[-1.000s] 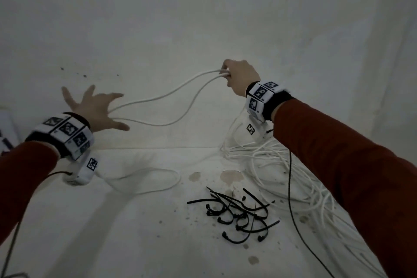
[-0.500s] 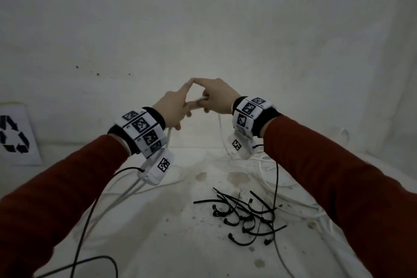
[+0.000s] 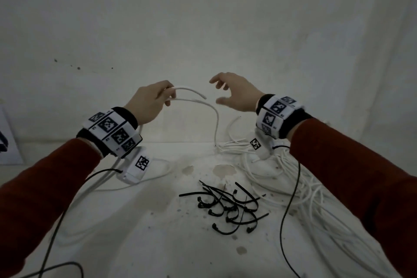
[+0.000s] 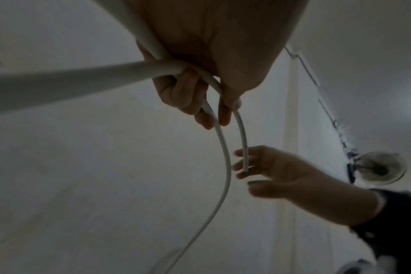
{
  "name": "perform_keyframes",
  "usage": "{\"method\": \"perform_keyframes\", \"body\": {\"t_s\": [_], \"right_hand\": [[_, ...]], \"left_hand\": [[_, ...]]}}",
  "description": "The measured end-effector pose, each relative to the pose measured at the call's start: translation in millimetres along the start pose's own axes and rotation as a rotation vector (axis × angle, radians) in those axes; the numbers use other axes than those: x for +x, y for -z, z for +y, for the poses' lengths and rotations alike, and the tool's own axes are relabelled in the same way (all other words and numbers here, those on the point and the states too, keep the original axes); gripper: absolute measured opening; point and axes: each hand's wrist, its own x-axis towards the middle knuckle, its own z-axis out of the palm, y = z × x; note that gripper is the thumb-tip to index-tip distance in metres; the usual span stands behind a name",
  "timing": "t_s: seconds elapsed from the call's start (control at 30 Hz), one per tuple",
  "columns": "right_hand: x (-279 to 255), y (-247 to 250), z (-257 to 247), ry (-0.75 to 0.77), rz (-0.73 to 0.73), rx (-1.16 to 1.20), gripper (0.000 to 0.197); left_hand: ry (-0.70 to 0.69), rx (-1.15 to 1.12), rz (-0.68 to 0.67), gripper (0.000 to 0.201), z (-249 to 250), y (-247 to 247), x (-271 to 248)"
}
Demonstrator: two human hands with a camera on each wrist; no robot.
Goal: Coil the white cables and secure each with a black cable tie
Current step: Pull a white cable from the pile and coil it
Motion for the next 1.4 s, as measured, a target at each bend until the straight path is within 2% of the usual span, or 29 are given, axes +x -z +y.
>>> {"method": "perform_keyframes", "body": {"t_s": [0.07, 0.1, 0.2, 0.3, 0.43, 0.5, 0.67, 0.73, 0.77, 0.8, 0.87, 0.9, 0.93, 1.07, 1.17, 1.23, 1.33, 1.4], "right_hand": [[0, -18, -1, -0.010, -0.083, -0.041, 0.069], [0, -27, -2, -0.017, -0.113, -0.043, 0.067], [0, -51, 3, -0.028, -0.125, 0.038, 0.025], [0, -58, 13, -0.112, -0.064, 0.206, 0.025], [4, -53, 25, -0.140, 0.032, 0.063, 0.026], [7, -50, 23, -0.147, 0.082, 0.063, 0.025], [23, -53, 3, -0.239, 0.215, 0.327, 0.021], [32, -59, -7, -0.259, 0.220, 0.410, 0.019], [37, -62, -11, -0.250, 0.185, 0.473, 0.022], [41, -63, -16, -0.227, 0.105, 0.536, 0.032], [45, -64, -26, -0.177, -0.126, 0.613, 0.062], [45, -64, -31, -0.170, -0.200, 0.636, 0.071], [45, -63, -36, -0.184, -0.211, 0.669, 0.073], [48, -51, -45, -0.310, -0.012, 0.806, 0.051], [47, -34, -50, -0.257, 0.110, 0.888, 0.043], [43, -21, -59, -0.121, 0.163, 0.740, 0.042], [37, -11, -72, 0.132, 0.125, 0.167, 0.037], [34, -9, -78, 0.233, 0.105, -0.066, 0.032]], "left_hand": [[-0.024, -0.102, -0.066, 0.025, 12, 0, -2], [-0.041, -0.144, -0.097, 0.025, 18, 1, -4], [-0.072, -0.198, -0.137, 0.026, 22, 7, -8], [-0.039, -0.259, -0.040, 0.027, 12, 21, -9], [0.028, -0.309, 0.108, 0.029, -4, 43, -9], [0.029, -0.283, 0.140, 0.029, -8, 48, -10], [-0.103, -0.036, 0.284, 0.023, -12, 53, -6], [-0.139, -0.021, 0.337, 0.022, -5, 57, -6], [-0.120, -0.074, 0.338, 0.023, -1, 59, -7], [-0.088, -0.172, 0.316, 0.024, 4, 60, -8], [-0.011, -0.359, 0.267, 0.024, 12, 59, -11], [0.018, -0.382, 0.256, 0.024, 14, 58, -12], [0.036, -0.371, 0.253, 0.024, 13, 57, -13], [-0.021, -0.080, 0.344, 0.025, -1, 53, -10], [-0.040, -0.053, 0.371, 0.023, -8, 50, -5], [-0.073, -0.070, 0.331, 0.022, -7, 45, -3], [-0.123, -0.032, 0.260, 0.021, -2, 31, -2], [-0.106, -0.024, 0.226, 0.024, 4, 23, -1]]}}
